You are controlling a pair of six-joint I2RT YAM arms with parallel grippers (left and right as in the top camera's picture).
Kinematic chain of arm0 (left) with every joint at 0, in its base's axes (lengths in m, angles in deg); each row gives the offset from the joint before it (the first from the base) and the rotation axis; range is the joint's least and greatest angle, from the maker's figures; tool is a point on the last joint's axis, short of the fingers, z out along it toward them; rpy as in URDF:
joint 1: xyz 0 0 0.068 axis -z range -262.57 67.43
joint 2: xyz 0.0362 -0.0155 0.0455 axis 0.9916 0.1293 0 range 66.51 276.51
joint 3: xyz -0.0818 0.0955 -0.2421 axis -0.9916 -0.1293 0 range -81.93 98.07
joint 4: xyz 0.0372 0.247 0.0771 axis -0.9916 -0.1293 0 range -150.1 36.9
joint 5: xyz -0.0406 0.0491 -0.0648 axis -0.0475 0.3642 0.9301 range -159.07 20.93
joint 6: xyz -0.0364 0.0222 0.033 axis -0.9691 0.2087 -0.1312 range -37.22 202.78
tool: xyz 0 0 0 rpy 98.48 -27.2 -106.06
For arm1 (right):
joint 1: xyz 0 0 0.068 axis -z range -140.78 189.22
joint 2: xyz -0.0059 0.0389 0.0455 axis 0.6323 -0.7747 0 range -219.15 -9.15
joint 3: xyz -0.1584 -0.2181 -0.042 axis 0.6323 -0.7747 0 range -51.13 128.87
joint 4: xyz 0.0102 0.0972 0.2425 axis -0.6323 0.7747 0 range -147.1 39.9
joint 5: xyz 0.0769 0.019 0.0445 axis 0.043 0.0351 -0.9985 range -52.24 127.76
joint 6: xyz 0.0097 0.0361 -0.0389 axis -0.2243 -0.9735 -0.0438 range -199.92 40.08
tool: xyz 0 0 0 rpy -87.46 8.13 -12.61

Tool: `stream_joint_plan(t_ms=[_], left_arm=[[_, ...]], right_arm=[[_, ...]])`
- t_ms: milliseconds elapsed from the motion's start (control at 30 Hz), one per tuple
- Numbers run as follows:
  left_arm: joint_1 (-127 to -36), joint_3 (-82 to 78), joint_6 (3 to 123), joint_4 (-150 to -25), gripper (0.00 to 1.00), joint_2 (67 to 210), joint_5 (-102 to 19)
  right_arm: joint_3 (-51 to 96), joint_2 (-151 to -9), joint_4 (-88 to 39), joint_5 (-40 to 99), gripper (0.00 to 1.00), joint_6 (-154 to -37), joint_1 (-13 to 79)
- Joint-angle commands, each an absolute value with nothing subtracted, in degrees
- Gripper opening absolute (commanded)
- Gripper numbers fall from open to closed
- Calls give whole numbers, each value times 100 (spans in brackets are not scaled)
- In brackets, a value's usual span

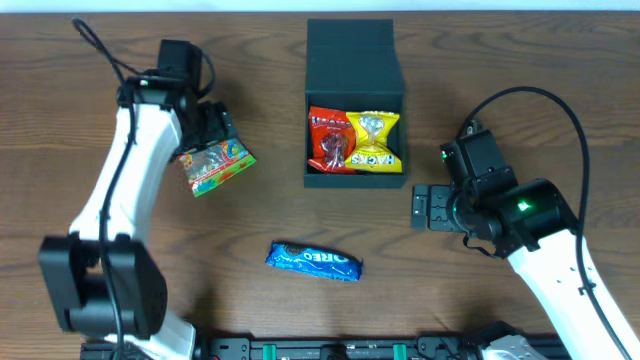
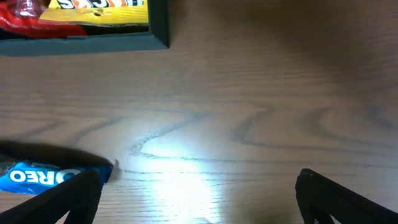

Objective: Pack container
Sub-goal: 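Lower the left gripper onto the green Haribo bag and grasp it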

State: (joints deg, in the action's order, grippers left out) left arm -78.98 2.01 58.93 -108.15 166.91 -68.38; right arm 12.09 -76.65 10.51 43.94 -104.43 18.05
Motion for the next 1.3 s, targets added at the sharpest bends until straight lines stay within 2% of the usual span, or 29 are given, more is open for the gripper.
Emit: stream_joint_plan(t_ms=[0,400,900,1000,1033,1200,1233,1267], left_arm=[[-8204,354,5698,-10673,95,16968,-6108],[-8346,354,4933,-10177,95,17980,-5848],[-8243,354,4894,-9912,95,18586,-5920],[-8243,354,4894,-9928,97,18584,-5916],[-8243,354,4896,-9928,100,18586,-5918],[-8243,354,4959,-9932,66,18586,-5918],[-8243,354,4962,-9936,62,18586,-5918],[-8243,354,4977,-9941,61,18584,-5916]], right_arm=[[1191,-7617,984,4374,99,-10347,1823],[1191,-7617,931,4372,99,-10347,1823],[1191,-7617,903,4374,99,-10362,1823],[1191,-7617,861,4374,99,-10362,1823],[1191,-7617,844,4374,99,-10362,1823],[1191,-7617,824,4372,99,-10362,1823],[1191,-7617,824,4372,99,-10362,1823],[1191,-7617,824,4372,99,-10362,1823]])
